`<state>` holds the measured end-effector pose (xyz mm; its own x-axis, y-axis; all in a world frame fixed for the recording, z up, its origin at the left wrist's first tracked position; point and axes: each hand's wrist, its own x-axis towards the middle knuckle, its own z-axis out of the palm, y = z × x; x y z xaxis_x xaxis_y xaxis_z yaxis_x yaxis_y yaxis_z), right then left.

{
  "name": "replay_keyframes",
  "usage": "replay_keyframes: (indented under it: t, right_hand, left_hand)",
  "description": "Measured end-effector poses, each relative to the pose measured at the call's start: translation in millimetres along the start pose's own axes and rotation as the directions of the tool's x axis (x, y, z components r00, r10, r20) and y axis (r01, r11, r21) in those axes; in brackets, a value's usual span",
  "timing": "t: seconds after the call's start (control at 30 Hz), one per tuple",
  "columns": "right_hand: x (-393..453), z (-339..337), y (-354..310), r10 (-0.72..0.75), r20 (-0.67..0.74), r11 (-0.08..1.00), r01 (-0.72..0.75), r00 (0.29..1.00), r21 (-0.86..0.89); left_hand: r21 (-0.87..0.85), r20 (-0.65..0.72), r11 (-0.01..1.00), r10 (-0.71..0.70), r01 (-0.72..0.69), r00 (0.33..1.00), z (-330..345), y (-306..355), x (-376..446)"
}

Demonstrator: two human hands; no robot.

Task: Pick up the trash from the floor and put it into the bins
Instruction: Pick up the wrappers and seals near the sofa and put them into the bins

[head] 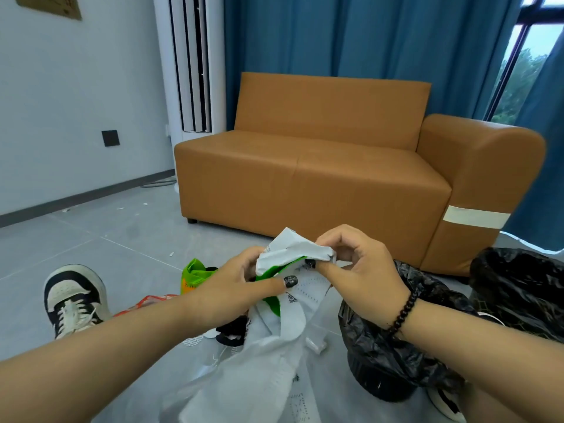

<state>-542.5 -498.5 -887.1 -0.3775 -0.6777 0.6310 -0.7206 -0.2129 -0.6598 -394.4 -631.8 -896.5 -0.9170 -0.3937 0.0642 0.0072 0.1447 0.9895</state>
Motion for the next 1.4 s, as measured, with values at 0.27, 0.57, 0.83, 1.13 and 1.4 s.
replay_keyframes:
  t: [0.27, 0.57, 0.83, 1.13, 1.4]
  right_hand:
    - [0.6, -5.7, -0.2, -0.363, 0.043, 0.908, 0.364, 0.931, -0.210]
    - [0.9, -10.4, 7.4, -0.578, 0.301, 0.600, 0.645, 0.758, -0.473]
    - [-2.7, -13.6, 5.7, -0.352, 0.265, 0.904, 0.400, 0.898, -0.153]
    - [-1.0, -8.4, 3.4, 0.182, 0.319, 0.980, -0.198, 0.930, 0.017]
    - [-1.5, -6.0, -3.2, 0.173, 0.177, 0.979, -0.188, 0.969, 0.076]
  left_hand:
    - [-0.138, 0.022, 0.986, -0.093, 0.095, 0.995, -5.1, 0.4, -6.2]
    - [-0.368, 0.032, 0.920, -0.129, 0.132, 0.991, 1.3, -0.2, 1.5]
    - [-0.166, -0.077, 0.986, 0.010, -0.022, 0.997, 0.1, 1.8, 6.5]
    - [0.121, -0.151, 0.972, 0.218, -0.201, 0.964, -1.2, -8.4, 12.1]
    - [-0.024, -0.055, 0.997, 0.077, -0.078, 0.996, 0.2, -12.1, 18.1]
